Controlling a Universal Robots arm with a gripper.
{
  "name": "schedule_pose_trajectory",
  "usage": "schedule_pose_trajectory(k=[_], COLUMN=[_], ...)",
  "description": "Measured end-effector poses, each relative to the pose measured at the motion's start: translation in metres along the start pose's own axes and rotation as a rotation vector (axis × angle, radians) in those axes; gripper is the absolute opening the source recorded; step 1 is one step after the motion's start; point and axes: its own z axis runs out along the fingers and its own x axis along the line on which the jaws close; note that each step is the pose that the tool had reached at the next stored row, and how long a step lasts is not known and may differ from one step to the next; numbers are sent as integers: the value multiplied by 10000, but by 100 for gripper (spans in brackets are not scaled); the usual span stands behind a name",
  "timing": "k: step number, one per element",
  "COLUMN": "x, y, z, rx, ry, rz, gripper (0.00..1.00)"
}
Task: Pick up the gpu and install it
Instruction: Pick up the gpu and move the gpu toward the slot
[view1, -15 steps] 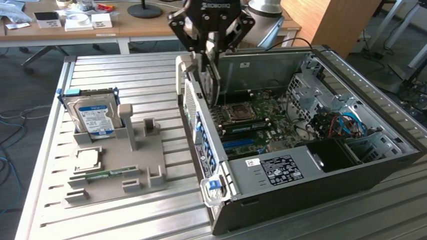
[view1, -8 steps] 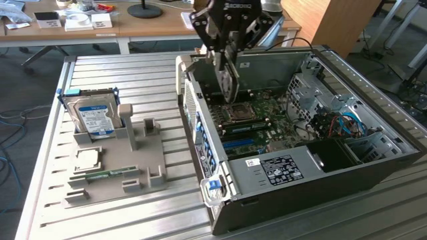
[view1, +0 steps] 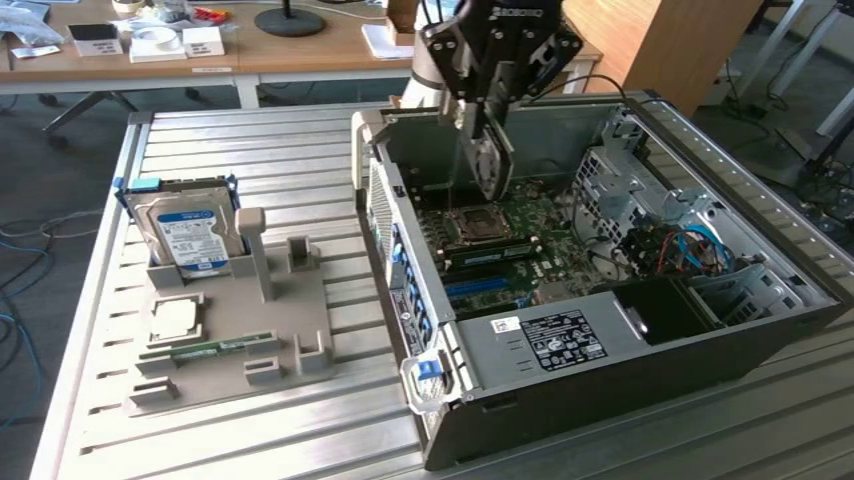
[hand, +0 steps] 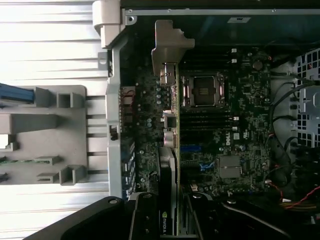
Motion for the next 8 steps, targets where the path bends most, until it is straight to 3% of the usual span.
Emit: schedule_pose_trajectory(k=[8], x=[-290], y=[16], z=[7], rx=[0], ry=[4], rz=[-2], gripper=[27])
